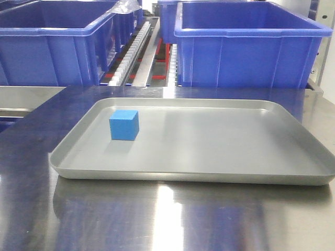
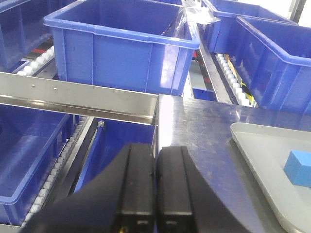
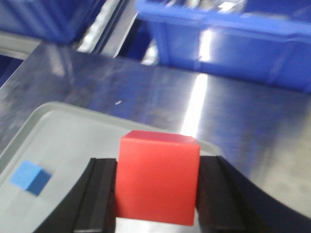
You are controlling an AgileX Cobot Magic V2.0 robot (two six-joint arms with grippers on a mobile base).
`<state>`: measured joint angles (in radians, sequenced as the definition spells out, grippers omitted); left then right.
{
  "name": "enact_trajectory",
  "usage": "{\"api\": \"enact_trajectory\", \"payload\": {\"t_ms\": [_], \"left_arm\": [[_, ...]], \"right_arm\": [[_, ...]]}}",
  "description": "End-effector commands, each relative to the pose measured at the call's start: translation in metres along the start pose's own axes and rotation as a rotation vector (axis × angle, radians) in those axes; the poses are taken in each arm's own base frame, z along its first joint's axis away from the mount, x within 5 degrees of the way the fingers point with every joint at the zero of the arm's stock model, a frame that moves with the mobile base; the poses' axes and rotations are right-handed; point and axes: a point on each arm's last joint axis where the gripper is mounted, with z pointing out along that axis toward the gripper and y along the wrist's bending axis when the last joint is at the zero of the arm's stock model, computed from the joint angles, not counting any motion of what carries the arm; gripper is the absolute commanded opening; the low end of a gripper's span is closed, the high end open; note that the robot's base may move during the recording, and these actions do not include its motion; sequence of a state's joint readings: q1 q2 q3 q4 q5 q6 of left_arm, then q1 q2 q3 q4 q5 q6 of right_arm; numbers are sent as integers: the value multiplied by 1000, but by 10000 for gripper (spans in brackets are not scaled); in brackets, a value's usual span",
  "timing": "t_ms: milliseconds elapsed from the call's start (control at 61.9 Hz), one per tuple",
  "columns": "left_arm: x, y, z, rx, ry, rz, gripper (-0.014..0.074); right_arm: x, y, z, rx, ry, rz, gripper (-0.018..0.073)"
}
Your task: Sort and place red and blue blocks on shelf
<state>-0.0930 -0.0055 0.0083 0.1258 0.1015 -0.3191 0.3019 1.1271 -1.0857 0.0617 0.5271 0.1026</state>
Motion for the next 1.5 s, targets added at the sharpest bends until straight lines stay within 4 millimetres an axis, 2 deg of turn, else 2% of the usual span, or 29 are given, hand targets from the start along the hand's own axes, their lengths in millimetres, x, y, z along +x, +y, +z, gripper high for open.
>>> {"api": "enact_trajectory", "payload": {"t_ms": [0, 194, 388, 598, 759, 953, 1486], "left_arm": [[6, 0, 0, 25, -56, -10, 123], [6, 0, 0, 25, -56, -10, 124], [6, 0, 0, 25, -56, -10, 123], [6, 0, 0, 25, -56, -10, 123], [6, 0, 0, 25, -56, -10, 123], [6, 0, 0, 25, -56, -10, 123], [6, 0, 0, 25, -56, -10, 124]], "right_arm": [[-9, -9, -34, 30, -184, 1, 49], [25, -29, -75, 123, -250, 38, 49], [62, -32, -108, 160, -324, 47, 49], [99, -33, -129, 186, -387, 54, 49], [119, -32, -138, 197, -414, 54, 49], [131, -34, -134, 202, -380, 60, 49], [131, -34, -134, 201, -378, 61, 49]]}}
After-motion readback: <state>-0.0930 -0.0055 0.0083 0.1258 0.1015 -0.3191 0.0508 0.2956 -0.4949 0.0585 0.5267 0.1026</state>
